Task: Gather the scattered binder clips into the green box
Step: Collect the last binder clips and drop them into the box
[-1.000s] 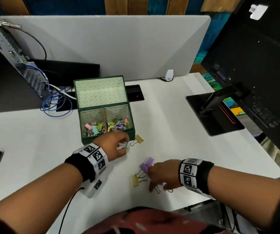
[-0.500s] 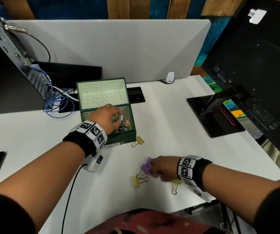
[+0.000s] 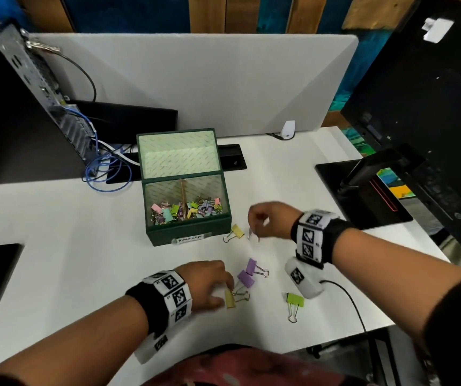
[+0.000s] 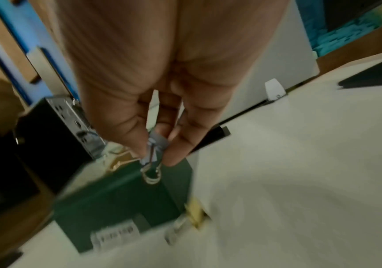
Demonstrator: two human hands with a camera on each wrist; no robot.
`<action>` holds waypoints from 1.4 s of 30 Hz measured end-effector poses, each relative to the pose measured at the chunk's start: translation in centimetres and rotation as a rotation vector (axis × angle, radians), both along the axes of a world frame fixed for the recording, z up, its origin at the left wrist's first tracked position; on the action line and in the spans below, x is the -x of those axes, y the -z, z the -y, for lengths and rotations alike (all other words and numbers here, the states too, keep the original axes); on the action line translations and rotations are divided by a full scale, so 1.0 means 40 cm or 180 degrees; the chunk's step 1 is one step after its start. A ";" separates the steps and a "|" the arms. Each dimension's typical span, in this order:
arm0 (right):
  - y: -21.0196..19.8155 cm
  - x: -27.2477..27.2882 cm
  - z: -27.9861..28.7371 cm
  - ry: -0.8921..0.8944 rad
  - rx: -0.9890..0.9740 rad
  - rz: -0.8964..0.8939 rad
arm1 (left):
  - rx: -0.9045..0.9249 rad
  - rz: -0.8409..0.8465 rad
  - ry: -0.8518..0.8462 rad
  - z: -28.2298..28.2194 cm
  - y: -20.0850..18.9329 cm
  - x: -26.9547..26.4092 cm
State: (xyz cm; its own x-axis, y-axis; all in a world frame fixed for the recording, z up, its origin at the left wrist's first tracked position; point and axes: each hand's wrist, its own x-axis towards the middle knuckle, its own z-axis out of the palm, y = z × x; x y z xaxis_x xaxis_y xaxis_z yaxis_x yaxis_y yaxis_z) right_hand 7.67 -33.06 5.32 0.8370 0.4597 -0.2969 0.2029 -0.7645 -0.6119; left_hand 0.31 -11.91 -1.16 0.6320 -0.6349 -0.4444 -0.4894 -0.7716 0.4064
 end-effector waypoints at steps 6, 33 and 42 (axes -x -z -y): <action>-0.081 -0.080 -0.130 0.0342 -0.0808 0.0413 | -0.0205 -0.0021 0.0164 0.050 0.022 0.012; 0.150 0.165 0.123 -0.1645 0.1841 -0.0465 | -0.0161 0.0111 -0.0172 0.045 0.040 -0.046; 0.131 0.109 0.100 -0.1071 0.1575 -0.0645 | 0.0316 0.0279 -0.0770 -0.007 0.044 -0.040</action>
State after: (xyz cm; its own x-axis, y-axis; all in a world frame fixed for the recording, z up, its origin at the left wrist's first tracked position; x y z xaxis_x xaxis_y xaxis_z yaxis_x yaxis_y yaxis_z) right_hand 3.32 -37.05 0.09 0.5754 0.4556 -0.6793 0.3985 -0.8814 -0.2536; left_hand 1.91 -11.61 -2.93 0.8039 -0.4985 -0.3244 -0.3324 -0.8288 0.4500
